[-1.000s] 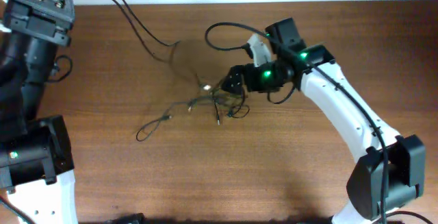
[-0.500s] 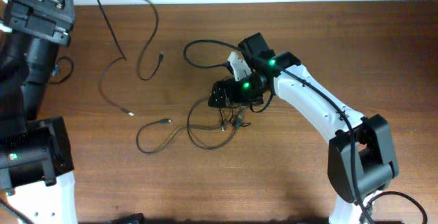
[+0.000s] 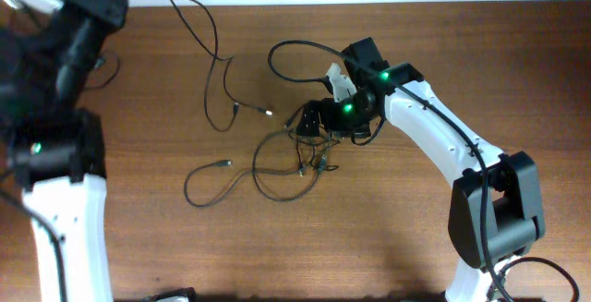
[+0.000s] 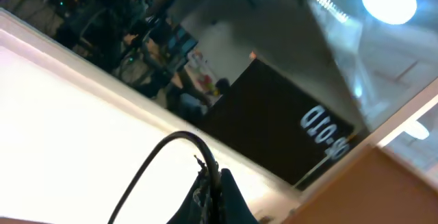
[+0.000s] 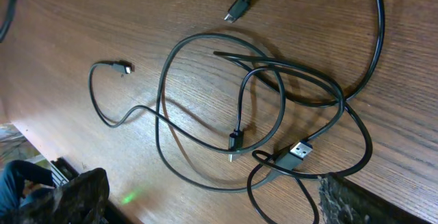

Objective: Untangle cables

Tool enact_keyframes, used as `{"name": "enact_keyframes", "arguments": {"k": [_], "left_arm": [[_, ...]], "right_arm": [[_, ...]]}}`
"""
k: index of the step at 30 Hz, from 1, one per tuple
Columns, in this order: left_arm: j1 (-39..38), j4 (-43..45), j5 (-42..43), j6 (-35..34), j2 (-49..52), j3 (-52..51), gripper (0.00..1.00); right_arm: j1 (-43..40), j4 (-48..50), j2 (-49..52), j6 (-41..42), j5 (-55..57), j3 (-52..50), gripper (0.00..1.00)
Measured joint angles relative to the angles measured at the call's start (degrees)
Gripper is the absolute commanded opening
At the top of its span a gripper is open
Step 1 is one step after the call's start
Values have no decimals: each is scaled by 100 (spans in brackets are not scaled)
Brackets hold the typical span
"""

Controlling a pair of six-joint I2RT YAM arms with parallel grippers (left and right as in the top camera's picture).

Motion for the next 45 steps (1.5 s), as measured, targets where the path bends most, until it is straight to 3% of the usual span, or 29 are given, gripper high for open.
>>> {"name": "enact_keyframes", "arguments": {"k": [11,15,19,22,27,31,35,38,42,45], "left_arm": [[-59,1088,-258,2103,1768,0,8],[-61,911,-870,2839,2291,0,5],[-59,284,-1145,3108,2402,2,2],[-59,57,-767,3180,2409,0,0],[-120,-98,704,3239,2409,4,0],[-280,-944,1366,3276,2409,20,0],[-382,-2131,1488,3565,2409,35,0],[-380,-3154,782,3807,2409,50,0],[-380,-4277,-1314,3963,2413,50,0],[-374,-4570,-2527,4004,2503,50,0]], "right_arm": [[0,-9,0,0,0,0,98],[0,-66,0,0,0,0,98],[0,-52,0,-2,0,0,98],[0,-46,0,-2,2,0,99],[0,-44,0,-2,0,0,99],[0,-44,0,2,2,0,99],[0,-74,0,-2,0,0,99],[0,-109,0,2,0,0,99],[0,-107,0,-2,0,0,99],[0,-109,0,-2,0,0,99]]}}
